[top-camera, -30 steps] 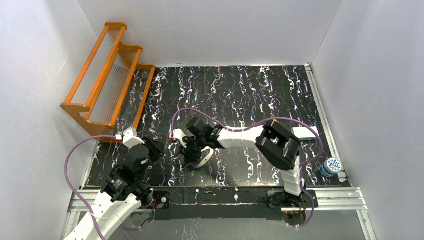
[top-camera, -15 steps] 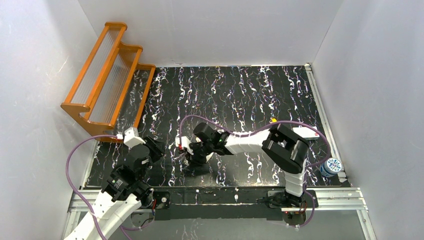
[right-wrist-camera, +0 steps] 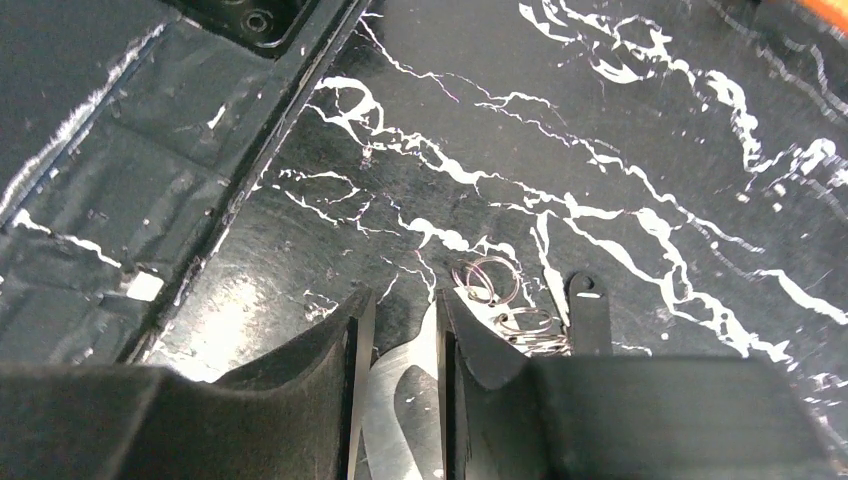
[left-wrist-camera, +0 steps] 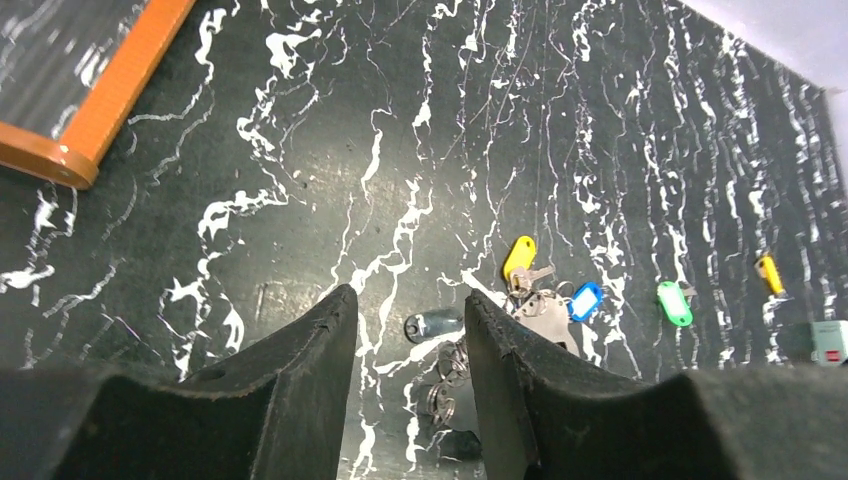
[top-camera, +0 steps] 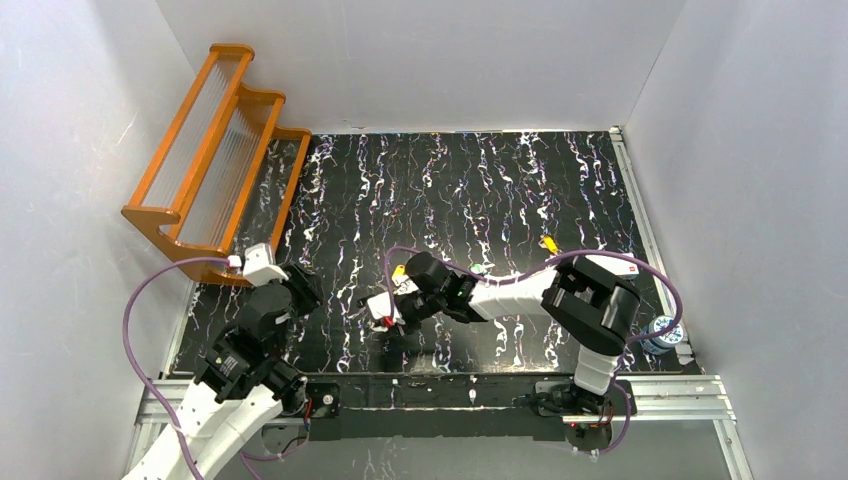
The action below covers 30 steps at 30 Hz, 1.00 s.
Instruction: Put the keys on the keyring
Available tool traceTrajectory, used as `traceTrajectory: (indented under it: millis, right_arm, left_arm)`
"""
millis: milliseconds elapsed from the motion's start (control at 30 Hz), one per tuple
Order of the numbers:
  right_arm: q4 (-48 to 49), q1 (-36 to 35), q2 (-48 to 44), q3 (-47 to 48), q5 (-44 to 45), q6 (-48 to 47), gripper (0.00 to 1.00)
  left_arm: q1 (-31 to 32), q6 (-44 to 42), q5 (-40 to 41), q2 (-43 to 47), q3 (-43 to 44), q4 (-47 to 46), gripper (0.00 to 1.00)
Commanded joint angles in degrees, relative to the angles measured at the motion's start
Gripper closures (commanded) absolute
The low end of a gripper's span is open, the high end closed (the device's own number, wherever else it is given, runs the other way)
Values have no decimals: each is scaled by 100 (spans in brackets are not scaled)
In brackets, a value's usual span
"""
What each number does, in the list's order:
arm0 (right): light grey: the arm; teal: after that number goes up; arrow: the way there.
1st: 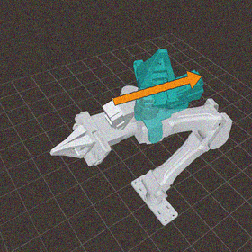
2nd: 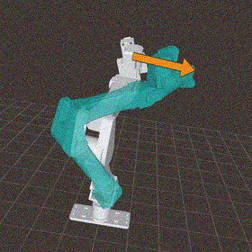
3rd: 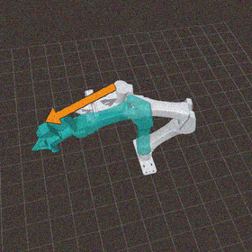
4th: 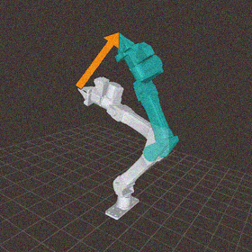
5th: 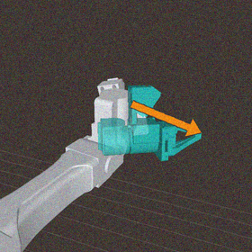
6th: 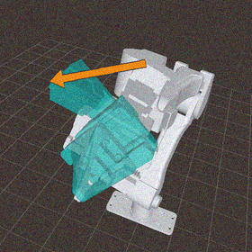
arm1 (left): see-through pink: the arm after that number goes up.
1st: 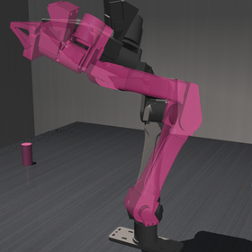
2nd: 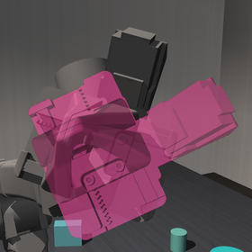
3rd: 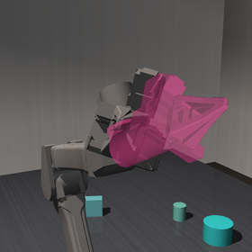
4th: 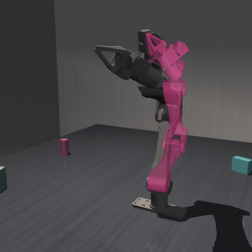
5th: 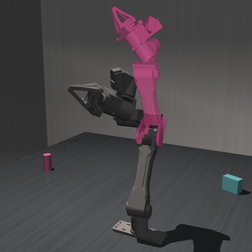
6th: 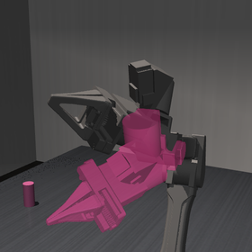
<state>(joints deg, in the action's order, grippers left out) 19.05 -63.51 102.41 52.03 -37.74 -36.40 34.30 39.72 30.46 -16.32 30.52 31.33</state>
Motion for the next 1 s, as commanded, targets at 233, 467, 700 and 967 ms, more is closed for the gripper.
traceTrajectory:
  millis: [233, 467, 700, 967]
  right_arm:
    - [453, -35, 242, 305, -80, -1592, 63]
    - [-430, -46, 677, 903, -169, -2379, 63]
    - [-949, -57, 756, 955, 84, -2931, 65]
    - [-1070, -62, 825, 989, 161, -3113, 67]
  left_arm:
    - [28, -1984, -296, -1184, 726, -241, 56]
    - [24, -2348, -1049, -1063, 618, -587, 55]
    - [24, -2287, -1016, -816, 509, -698, 54]
    - [24, -2283, -1057, -868, 520, -698, 54]
